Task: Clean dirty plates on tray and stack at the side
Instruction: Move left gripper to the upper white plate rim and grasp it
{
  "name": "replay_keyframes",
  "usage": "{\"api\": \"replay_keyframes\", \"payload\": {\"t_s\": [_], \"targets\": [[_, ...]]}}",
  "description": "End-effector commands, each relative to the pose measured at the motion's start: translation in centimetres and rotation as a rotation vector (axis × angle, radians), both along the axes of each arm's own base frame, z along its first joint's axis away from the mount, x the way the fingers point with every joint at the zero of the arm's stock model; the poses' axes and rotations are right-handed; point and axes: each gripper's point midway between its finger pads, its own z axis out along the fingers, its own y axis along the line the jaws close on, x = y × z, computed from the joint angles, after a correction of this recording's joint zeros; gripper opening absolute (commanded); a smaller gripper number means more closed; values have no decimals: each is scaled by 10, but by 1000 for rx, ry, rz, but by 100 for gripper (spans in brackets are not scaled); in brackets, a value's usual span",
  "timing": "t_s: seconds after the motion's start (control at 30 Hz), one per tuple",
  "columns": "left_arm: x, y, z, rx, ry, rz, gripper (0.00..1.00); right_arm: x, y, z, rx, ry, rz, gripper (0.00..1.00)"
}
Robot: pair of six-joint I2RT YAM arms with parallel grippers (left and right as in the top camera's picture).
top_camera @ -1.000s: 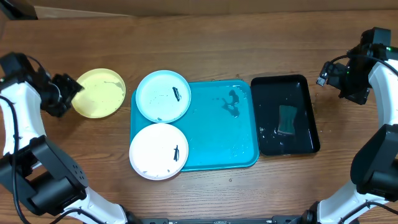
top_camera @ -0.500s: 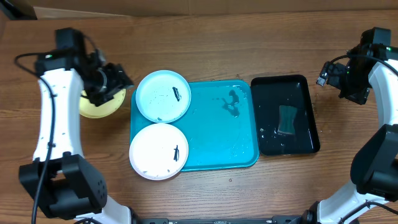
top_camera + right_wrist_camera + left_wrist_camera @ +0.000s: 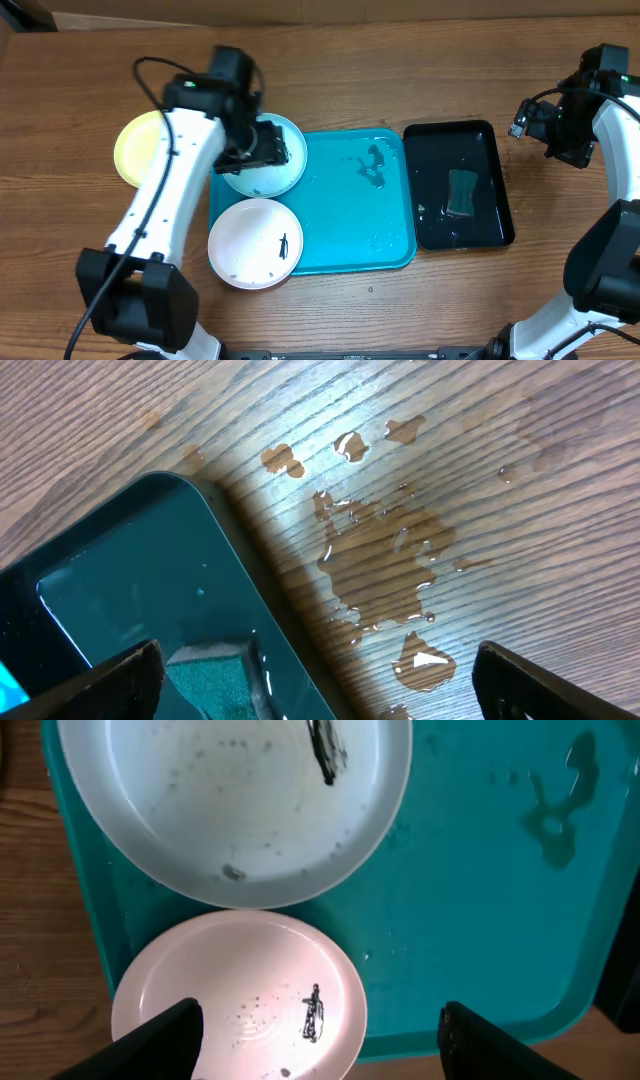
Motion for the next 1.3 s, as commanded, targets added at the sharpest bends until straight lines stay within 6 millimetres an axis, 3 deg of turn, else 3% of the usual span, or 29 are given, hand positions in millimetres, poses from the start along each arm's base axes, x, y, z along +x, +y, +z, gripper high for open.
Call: {"api": "replay_keyframes", "payload": {"t_s": [0.0, 0.23, 0.5, 0.67, 0.97, 1.1, 1.27], "targets": [[-7, 1, 0, 71, -10, -17, 76, 2, -2, 11, -13, -28, -7, 100], [-2, 4, 1, 92, -27, 15, 76, 2, -2, 11, -13, -28, -7, 100], [4, 33, -3, 242, -63, 130, 71, 2, -2, 11, -13, -28, -7, 100], [14, 43, -13, 235, -89, 169, 67, 2, -2, 11, -13, -28, -7, 100], [16, 92, -26, 220, -39, 309, 54, 2, -2, 11, -13, -28, -7, 100], [21, 88, -35, 148, -22, 264, 47, 2, -2, 10, -13, -28, -7, 100], [24, 85, -50, 144, 12, 239, 47, 2, -2, 10, -13, -28, -7, 100]]}}
